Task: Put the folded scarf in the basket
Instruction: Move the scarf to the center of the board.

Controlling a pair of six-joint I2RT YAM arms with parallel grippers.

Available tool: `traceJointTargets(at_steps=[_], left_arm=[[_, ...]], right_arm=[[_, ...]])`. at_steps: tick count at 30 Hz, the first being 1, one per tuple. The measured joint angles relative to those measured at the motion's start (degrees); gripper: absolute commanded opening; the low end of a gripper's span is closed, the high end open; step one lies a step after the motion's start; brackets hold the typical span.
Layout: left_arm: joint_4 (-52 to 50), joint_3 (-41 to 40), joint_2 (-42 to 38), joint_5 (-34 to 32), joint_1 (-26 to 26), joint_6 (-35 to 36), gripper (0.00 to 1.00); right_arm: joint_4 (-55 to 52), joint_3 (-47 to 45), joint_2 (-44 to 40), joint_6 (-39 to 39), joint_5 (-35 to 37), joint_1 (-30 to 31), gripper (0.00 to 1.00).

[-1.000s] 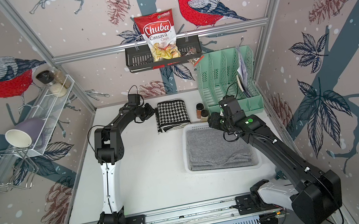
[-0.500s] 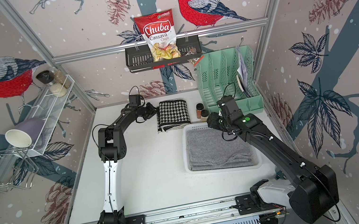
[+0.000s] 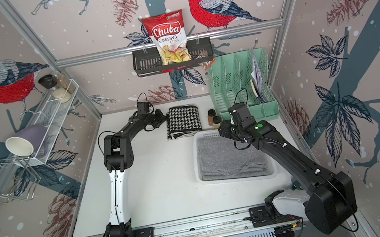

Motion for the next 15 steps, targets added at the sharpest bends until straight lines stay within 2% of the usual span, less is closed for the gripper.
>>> traceJointTargets(at_steps=[5, 15], left_arm=[[0.5, -7.0, -4.7, -3.1, 0.4, -1.1, 0.00], [7.0, -31.6, -20.0, -11.5, 3.0, -6.4, 0.00]], right_arm=[[0.0, 0.0, 0.0, 0.0, -0.2, 0.0, 0.49], [0.0, 0.0, 0.7, 0.0, -1.0, 0.8, 0.48]])
